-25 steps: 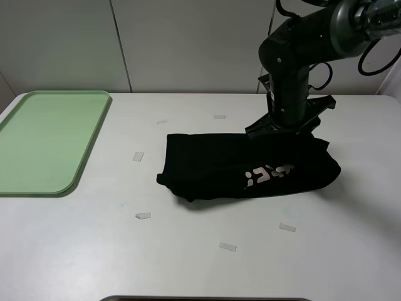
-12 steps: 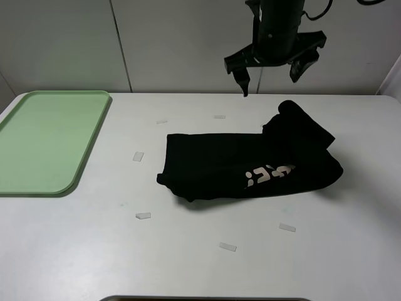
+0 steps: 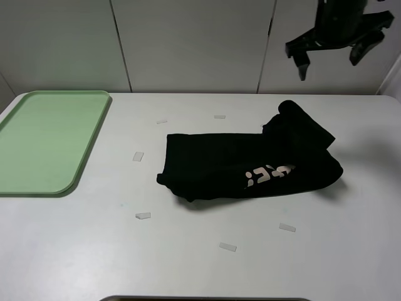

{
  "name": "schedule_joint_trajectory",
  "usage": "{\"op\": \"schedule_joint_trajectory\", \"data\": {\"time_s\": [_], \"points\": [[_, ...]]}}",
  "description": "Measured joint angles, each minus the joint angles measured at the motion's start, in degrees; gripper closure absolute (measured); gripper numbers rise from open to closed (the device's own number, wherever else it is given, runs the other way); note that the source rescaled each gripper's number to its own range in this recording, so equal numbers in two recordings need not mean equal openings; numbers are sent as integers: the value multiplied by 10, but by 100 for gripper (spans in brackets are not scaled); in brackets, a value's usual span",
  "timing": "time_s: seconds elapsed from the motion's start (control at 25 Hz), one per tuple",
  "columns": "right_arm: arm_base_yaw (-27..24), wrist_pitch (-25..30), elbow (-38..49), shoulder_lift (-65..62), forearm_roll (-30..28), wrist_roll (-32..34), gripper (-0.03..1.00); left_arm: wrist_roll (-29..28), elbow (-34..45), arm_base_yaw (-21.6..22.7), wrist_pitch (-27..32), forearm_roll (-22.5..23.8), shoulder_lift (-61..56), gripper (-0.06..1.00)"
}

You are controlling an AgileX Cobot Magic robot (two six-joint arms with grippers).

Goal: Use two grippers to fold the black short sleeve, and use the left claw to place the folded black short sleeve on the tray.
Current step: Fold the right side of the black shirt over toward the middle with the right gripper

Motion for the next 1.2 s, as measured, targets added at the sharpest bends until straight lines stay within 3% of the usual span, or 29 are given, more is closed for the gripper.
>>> {"op": "schedule_joint_trajectory", "data": {"time_s": [0.24, 0.44, 0.6, 0.96, 1.2], "points": [[-85, -12, 97, 0, 4, -24, -3, 0, 0, 0, 0, 0, 0, -4], [-97, -50, 174, 0, 56, -49, -3, 0, 0, 0, 0, 0, 0, -4], [-80, -63, 206, 0, 87, -54, -3, 0, 0, 0, 0, 0, 0, -4], [30, -71, 211, 0, 148, -56, -3, 0, 0, 0, 0, 0, 0, -4], [69, -94, 211, 32, 181, -56, -3, 0, 0, 0, 0, 0, 0, -4]]}}
